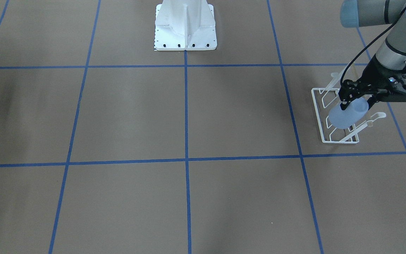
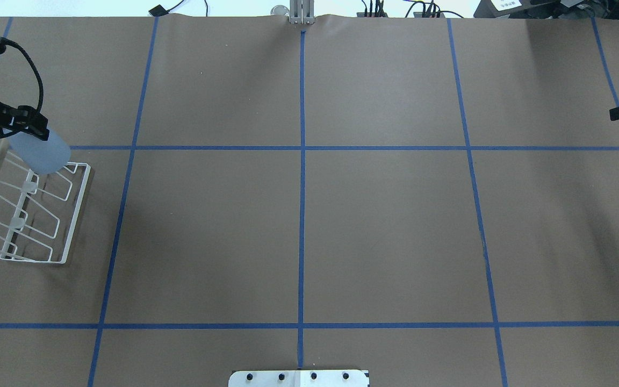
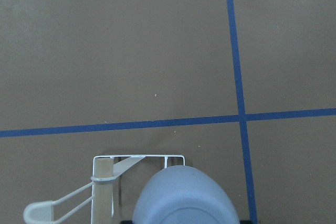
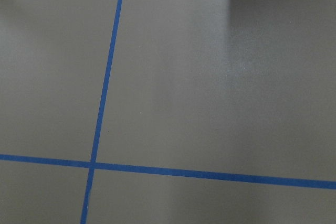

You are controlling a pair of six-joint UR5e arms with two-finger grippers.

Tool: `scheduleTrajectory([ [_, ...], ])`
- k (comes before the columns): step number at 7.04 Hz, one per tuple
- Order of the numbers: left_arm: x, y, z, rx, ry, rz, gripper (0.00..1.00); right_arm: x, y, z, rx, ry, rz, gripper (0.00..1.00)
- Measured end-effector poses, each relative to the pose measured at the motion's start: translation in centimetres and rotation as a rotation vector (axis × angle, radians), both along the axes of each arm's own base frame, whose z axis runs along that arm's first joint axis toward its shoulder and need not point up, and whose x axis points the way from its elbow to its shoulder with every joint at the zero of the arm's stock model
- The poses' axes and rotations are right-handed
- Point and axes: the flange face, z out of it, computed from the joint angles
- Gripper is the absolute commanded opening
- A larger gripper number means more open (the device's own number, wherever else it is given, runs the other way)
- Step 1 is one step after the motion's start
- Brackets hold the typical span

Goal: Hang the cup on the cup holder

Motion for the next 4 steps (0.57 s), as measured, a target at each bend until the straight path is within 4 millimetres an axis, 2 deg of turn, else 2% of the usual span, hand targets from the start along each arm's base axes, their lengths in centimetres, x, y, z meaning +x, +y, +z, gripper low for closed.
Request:
scheduleTrajectory([
  [1, 0.2, 0.2, 0.7, 0.002, 0.001, 0.003, 0.00, 0.5, 0.1, 0.6, 0.006, 0.021, -0.037, 1.00],
  [4, 1.8, 0.6, 2.1, -0.008, 0.014, -0.001, 0.00, 3.8, 0.8, 2.0, 0.030, 0.059, -0.105, 1.00],
])
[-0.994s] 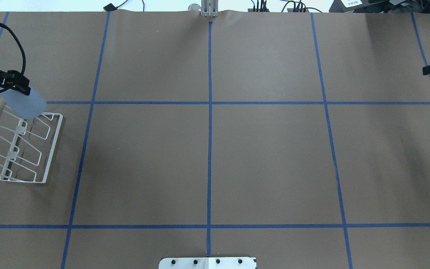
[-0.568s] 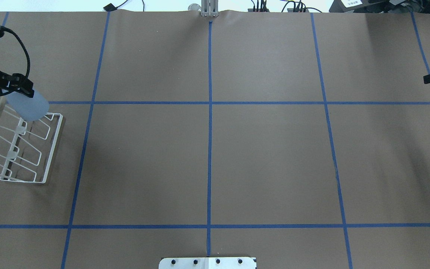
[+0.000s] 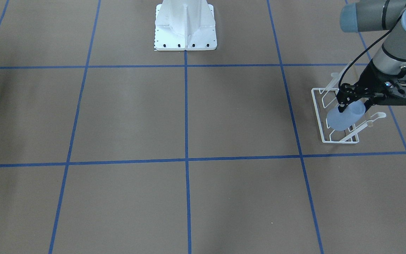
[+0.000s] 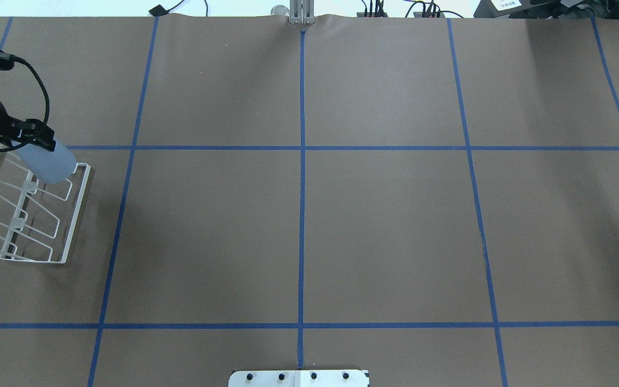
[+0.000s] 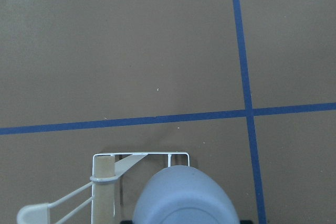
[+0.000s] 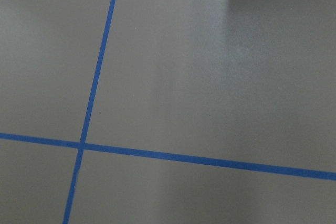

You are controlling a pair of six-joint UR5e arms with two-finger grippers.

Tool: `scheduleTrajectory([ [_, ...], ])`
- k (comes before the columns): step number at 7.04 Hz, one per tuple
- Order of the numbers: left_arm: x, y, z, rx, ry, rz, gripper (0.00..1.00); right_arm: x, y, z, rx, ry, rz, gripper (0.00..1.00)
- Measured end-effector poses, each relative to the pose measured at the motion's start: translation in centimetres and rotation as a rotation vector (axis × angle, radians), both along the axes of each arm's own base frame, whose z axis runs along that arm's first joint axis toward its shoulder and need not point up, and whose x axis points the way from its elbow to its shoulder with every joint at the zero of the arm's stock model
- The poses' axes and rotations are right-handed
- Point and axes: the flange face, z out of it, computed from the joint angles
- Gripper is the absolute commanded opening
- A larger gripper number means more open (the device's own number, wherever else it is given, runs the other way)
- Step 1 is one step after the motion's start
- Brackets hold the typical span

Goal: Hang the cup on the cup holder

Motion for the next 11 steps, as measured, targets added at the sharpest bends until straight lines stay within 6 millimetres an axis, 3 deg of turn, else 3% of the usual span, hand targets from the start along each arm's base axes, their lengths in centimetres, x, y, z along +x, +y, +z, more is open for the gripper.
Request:
scheduleTrajectory([
  [3, 0.8, 0.0, 0.7, -0.011, 0.003, -0.003, 0.00, 3.6, 0.9, 2.9, 0.028, 0.099, -0.083, 1.00],
  [4, 0.9, -0.1, 1.2, -0.012, 0.008, -0.007, 0.62, 4.7, 1.0, 3.8, 0.030, 0.146, -0.121, 1.00],
  [5, 1.0, -0.2, 1.4, -0.010, 0.013, -0.009, 0.98, 5.5, 1.1, 4.3, 0.026, 0.173, -0.148, 1.00],
  [9, 0.3, 0.6, -1.1, 0.036, 0.049, -0.008, 0.99, 6.3, 1.1, 4.2, 0.030, 0.191, -0.165, 1.00],
  [11, -1.5, 1.0, -3.0, 0.060, 0.056, -0.019, 0.99, 6.4, 1.0, 4.0, 0.032, 0.192, -0.164, 1.00],
])
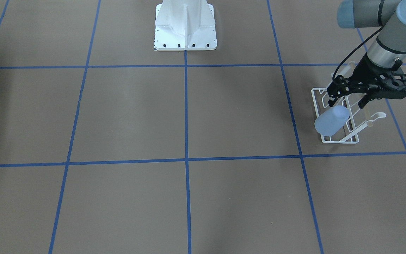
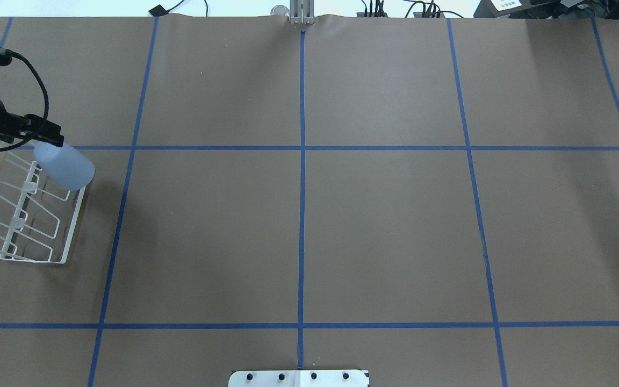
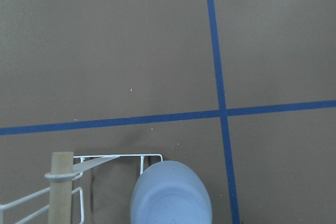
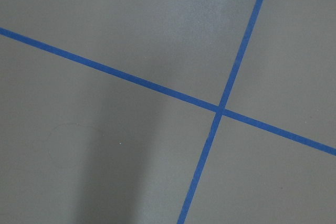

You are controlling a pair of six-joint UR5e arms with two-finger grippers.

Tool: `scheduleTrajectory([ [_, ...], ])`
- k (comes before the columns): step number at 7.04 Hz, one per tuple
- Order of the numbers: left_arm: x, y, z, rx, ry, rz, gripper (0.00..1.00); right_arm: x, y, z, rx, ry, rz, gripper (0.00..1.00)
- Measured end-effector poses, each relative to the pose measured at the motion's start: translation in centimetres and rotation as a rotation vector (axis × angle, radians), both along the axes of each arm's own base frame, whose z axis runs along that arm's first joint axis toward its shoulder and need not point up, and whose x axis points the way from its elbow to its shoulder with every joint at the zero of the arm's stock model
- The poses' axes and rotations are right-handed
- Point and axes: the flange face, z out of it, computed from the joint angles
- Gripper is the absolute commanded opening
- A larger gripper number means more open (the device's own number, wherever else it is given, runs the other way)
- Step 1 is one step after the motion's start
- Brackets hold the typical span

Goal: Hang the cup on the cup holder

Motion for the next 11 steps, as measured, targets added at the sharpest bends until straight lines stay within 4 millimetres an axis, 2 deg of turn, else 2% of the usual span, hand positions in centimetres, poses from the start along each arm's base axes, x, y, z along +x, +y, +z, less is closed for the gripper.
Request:
scheduleTrajectory([
  [1, -2.3, -0.1, -0.4, 0.026, -0.021, 0.003, 0.99, 0.0, -0.1, -0.1, 0.002, 0.001, 0.001, 1.00],
  [2, -5.3, -0.2, 0.3, 0.064, -0.066, 0.027, 0.99, 0.0, -0.3, -0.3, 0.003, 0.003, 0.002, 1.00],
  [3, -9.2, -0.4, 2.1, 0.098, -0.114, 0.060, 0.99, 0.0, -0.4, -0.4, 0.004, 0.004, 0.005, 1.00],
  [4, -13.1, -0.4, 4.6, 0.116, -0.134, 0.099, 0.99, 0.0, -0.5, -0.5, 0.003, 0.005, 0.007, 1.00],
  [6, -20.3, 0.3, 11.2, 0.104, -0.127, 0.154, 0.99, 0.1, -0.6, -0.4, -0.002, 0.017, 0.013, 1.00],
  [7, -22.3, 1.7, 14.3, 0.063, -0.123, 0.163, 0.99, 0.2, -0.4, -0.1, -0.009, 0.022, 0.015, 1.00],
  [8, -23.1, 3.0, 16.5, 0.004, -0.108, 0.167, 0.99, 0.3, -0.2, 0.2, -0.016, 0.023, 0.017, 1.00],
  [11, -23.1, 5.4, 18.7, -0.132, -0.009, 0.175, 0.99, 0.6, 0.3, 0.8, -0.029, 0.023, 0.022, 1.00],
])
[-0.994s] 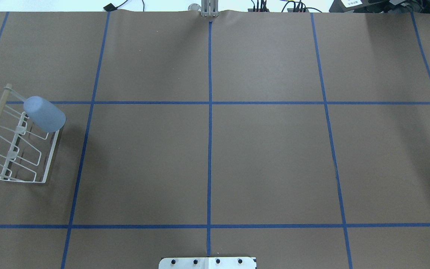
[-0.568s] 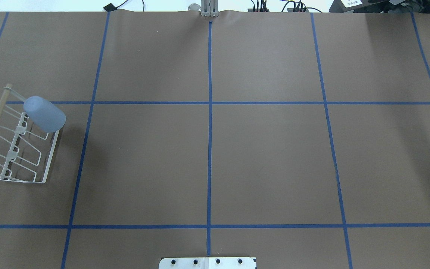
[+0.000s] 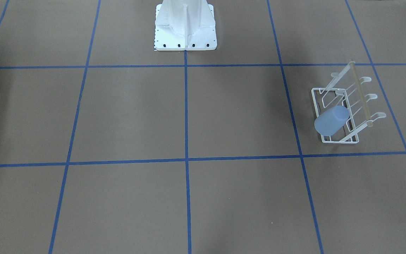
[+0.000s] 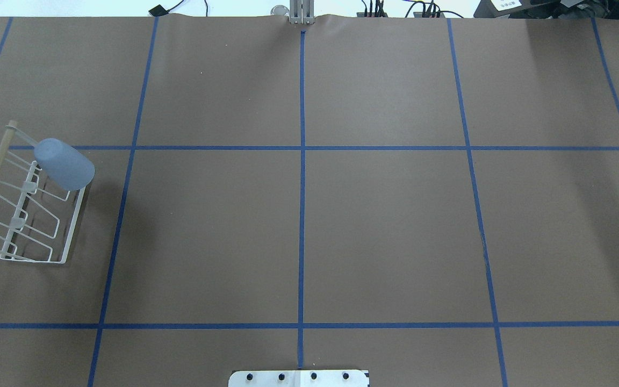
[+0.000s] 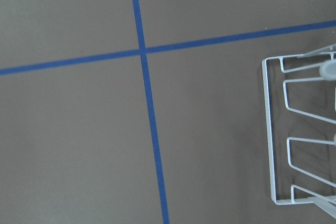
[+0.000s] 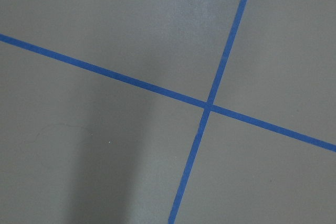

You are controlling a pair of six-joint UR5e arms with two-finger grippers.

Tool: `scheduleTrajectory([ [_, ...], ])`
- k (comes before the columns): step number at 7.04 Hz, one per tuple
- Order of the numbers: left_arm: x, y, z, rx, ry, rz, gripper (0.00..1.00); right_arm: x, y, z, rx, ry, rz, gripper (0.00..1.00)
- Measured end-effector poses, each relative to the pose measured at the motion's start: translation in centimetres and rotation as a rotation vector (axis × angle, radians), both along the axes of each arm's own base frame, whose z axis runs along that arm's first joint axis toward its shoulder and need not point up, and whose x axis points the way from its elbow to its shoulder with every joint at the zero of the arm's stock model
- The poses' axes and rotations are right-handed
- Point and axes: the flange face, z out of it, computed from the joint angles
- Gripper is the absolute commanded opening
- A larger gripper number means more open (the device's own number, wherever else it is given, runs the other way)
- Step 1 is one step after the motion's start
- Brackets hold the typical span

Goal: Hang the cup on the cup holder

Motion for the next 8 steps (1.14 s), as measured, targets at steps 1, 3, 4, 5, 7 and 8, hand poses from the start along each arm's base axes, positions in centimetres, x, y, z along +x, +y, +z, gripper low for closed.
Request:
scheduleTrajectory([
  [1, -0.12, 0.21, 0.27, -0.015, 0.006, -0.005, 0.99, -0.01, 0.11, 0.20, -0.004, -0.003, 0.000, 1.00],
  [3, -0.59, 0.37, 0.34, -0.021, 0.008, -0.017, 0.99, -0.02, 0.27, 0.46, -0.011, -0.009, 0.000, 1.00],
  [4, -0.75, 0.54, 0.26, -0.018, 0.008, -0.020, 0.99, -0.02, 0.35, 0.42, -0.010, -0.010, 0.000, 1.00],
  [5, -0.85, 0.79, 0.35, -0.019, 0.007, -0.022, 0.99, -0.01, 0.43, 0.36, -0.008, -0.010, -0.001, 1.00],
  [7, -0.94, 0.97, 0.48, -0.021, 0.006, -0.024, 0.99, 0.00, 0.49, 0.33, -0.003, -0.008, -0.004, 1.00],
  [8, -0.94, 0.98, 0.47, -0.021, 0.006, -0.024, 0.99, 0.01, 0.54, 0.38, -0.003, -0.006, -0.006, 1.00],
])
